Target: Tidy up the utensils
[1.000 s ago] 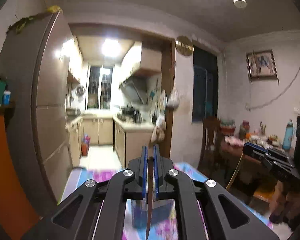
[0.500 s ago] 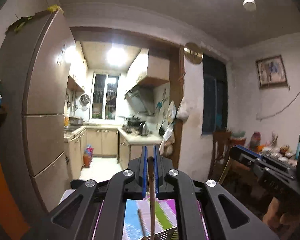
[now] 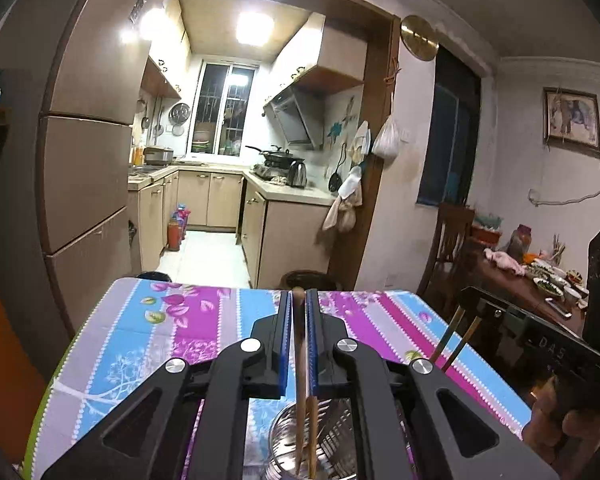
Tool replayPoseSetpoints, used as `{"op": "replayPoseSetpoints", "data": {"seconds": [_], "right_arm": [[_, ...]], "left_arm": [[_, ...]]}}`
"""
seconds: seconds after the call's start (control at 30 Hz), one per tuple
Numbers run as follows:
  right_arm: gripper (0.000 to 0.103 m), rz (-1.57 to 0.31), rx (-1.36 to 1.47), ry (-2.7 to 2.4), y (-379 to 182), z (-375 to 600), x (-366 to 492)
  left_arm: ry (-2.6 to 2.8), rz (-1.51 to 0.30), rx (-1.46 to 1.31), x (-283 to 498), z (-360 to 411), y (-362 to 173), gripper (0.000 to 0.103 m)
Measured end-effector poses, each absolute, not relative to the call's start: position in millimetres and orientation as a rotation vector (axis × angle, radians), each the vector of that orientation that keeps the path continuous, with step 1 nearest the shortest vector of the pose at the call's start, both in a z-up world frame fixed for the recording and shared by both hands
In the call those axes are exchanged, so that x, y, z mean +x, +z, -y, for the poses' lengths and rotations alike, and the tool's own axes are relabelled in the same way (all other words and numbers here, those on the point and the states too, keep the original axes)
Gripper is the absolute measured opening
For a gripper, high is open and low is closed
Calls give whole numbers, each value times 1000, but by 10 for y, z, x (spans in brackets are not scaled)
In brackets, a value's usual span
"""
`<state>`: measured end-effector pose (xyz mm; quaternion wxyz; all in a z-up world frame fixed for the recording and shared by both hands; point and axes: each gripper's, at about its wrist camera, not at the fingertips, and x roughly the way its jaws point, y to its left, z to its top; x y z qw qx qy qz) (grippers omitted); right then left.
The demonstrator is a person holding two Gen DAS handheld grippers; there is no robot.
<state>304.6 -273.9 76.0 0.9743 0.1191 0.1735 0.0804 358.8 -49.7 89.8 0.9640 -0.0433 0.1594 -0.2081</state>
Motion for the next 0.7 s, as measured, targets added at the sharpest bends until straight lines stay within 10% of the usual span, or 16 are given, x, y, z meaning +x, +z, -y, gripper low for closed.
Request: {"op": "replayPoseSetpoints", "data": {"seconds": [0.3,0.7], "right_arm": [[12,-188,181,59,1214,3249,2320],[84,-146,-24,-167,861,3723,-57]], "left_arm": [[-364,-163,-134,2955,-116,1444,25],[-217,-140,251,933,-676,947,57]]}}
